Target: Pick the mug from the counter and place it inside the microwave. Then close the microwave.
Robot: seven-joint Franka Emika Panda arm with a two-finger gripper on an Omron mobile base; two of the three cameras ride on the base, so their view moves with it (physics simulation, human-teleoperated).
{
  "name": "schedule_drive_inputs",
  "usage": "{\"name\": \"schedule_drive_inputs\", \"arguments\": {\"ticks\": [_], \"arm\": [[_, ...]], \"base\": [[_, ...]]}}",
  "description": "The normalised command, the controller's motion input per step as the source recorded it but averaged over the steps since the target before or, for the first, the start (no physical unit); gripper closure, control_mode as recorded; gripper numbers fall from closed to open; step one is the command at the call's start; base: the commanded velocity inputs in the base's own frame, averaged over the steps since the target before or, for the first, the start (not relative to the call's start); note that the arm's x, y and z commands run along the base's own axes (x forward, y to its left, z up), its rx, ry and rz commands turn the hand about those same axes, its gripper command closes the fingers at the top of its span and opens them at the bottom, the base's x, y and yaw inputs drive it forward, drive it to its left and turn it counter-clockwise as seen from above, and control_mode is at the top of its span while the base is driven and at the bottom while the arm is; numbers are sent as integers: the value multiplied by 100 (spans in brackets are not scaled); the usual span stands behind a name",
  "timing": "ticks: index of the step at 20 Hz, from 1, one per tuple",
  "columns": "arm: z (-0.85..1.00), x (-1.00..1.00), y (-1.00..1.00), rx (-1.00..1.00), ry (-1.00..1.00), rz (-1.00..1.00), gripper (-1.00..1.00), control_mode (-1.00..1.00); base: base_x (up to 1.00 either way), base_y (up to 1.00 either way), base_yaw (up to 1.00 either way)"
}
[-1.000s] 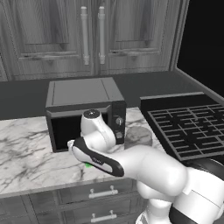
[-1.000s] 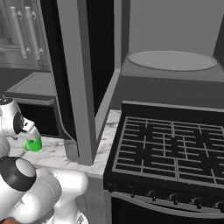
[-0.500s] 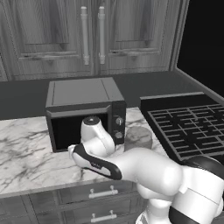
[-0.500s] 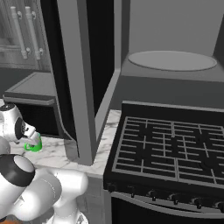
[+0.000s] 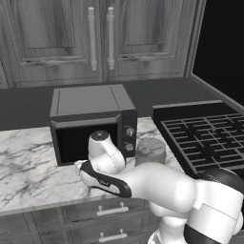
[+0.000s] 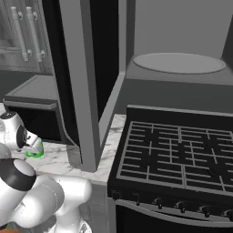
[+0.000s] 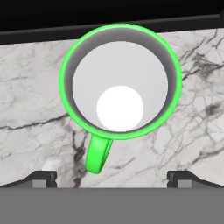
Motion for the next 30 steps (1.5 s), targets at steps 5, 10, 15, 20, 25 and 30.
{"name": "schedule_drive_inputs", "arguments": {"ticks": [5,10,15,20,25,30], "arm": [[-11,9,0,0,-3,-1,-100,-100],[-8,14,5,0,-3,-3,-100,-100],[0,1,9,0,0,-3,-100,-100],[0,3,9,0,0,-3,-100,-100],[0,0,1,0,0,-1,-100,-100],[0,0,0,0,0,0,-100,-100]], "base": [[0,0,0],[0,0,0],[0,0,0],[0,0,0],[0,0,0],[0,0,0]]}}
